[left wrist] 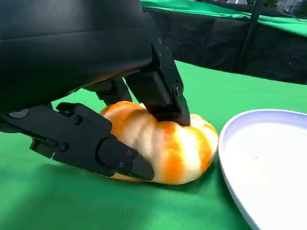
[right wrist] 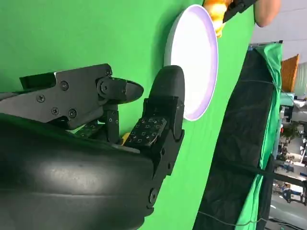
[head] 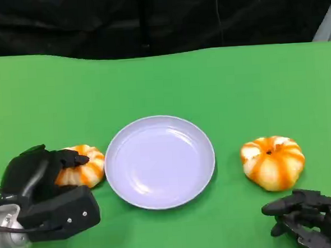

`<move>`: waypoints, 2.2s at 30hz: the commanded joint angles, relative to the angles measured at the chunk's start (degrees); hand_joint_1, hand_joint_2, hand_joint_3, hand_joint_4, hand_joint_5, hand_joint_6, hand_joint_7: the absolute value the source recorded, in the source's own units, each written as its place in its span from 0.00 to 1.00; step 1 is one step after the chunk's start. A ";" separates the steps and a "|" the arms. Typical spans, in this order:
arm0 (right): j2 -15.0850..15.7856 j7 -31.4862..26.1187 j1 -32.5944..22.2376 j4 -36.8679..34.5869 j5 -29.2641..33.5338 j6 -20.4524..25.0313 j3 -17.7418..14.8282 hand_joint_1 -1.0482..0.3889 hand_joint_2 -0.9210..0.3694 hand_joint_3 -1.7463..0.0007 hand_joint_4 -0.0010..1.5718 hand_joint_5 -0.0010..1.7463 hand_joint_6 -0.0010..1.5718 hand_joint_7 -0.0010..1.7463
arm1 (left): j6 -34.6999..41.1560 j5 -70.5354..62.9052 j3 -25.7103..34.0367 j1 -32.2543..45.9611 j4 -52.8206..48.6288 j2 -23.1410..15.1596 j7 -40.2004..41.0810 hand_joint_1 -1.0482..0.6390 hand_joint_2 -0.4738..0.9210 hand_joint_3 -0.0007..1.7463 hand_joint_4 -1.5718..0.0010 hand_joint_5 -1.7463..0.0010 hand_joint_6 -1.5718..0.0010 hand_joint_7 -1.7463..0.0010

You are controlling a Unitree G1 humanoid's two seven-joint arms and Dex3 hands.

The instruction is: Grasp the bread from the table and place it into the plate.

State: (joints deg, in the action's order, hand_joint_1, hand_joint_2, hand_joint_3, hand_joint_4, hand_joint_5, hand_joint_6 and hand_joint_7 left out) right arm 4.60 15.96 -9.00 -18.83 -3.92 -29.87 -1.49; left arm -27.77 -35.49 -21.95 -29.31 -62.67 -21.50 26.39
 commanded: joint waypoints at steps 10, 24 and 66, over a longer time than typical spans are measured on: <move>0.77 -0.21 0.29 -0.24 -0.30 -0.31 -0.45 0.73 0.00 0.78 0.49 0.71 0.62 0.34 | -0.61 2.34 1.01 1.69 0.24 0.12 0.39 0.57 1.00 0.00 0.63 0.21 0.40 0.60; 0.77 -0.22 0.29 -0.25 -0.29 -0.32 -0.45 0.73 0.00 0.78 0.49 0.71 0.61 0.35 | -0.52 2.24 1.28 1.88 0.57 0.13 0.25 0.57 1.00 0.00 0.63 0.20 0.43 0.54; 0.74 -0.81 0.44 -0.54 0.30 -0.31 -0.33 0.72 0.00 0.80 0.49 0.70 0.61 0.35 | -3.23 5.03 10.30 13.25 27.52 -3.25 0.55 0.62 0.98 0.00 0.50 0.42 0.21 0.90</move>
State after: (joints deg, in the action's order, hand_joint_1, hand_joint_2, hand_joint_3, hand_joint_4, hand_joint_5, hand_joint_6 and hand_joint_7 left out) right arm 4.66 15.51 -8.72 -19.31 -3.68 -29.90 -1.52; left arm -31.43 -31.33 -12.85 -17.39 -37.62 -24.33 28.14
